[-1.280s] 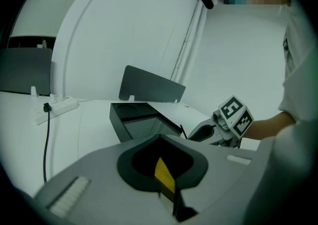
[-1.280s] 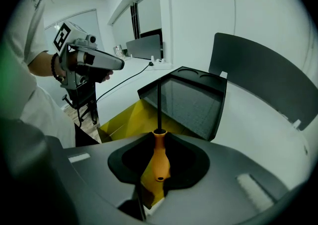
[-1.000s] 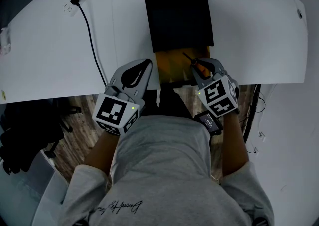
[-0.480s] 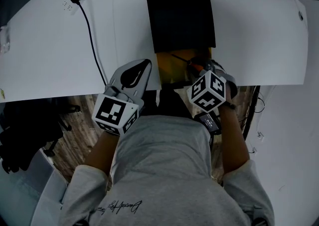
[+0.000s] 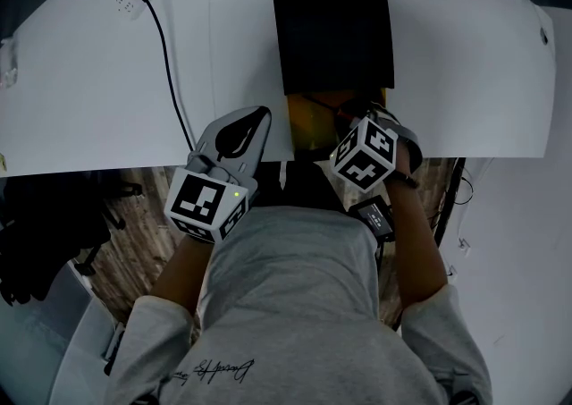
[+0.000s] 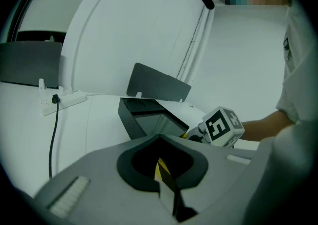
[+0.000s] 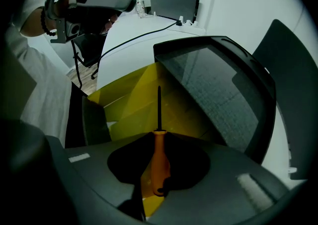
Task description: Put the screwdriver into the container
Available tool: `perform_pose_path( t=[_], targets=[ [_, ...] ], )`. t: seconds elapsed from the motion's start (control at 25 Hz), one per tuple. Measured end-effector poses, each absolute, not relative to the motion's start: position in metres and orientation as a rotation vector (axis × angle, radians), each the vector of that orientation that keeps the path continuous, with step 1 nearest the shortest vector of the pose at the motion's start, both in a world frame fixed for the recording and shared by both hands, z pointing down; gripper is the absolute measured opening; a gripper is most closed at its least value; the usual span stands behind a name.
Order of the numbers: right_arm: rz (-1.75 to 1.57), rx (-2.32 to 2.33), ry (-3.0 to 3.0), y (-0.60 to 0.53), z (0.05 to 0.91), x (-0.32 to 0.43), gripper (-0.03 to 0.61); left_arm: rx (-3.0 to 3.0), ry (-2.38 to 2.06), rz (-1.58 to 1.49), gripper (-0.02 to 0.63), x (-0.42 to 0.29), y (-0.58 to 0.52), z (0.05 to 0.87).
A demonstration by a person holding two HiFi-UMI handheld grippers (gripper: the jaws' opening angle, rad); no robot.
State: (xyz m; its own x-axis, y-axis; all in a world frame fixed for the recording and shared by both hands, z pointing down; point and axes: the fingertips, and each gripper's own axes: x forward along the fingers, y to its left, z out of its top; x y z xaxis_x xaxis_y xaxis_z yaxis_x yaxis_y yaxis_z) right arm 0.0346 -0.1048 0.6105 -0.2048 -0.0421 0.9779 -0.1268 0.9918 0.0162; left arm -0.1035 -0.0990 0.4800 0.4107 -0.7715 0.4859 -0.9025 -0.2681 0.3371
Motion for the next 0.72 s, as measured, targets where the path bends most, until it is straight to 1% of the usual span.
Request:
perform_pose_path(
  t=[0.72],
  targets=[
    [0.119,0.136,-1.773,-0.1061,0.6123,0.0340,0.099,2.104,-1.402,0.310,0.000,-0.1087,-0.0984,0.4830]
  ],
)
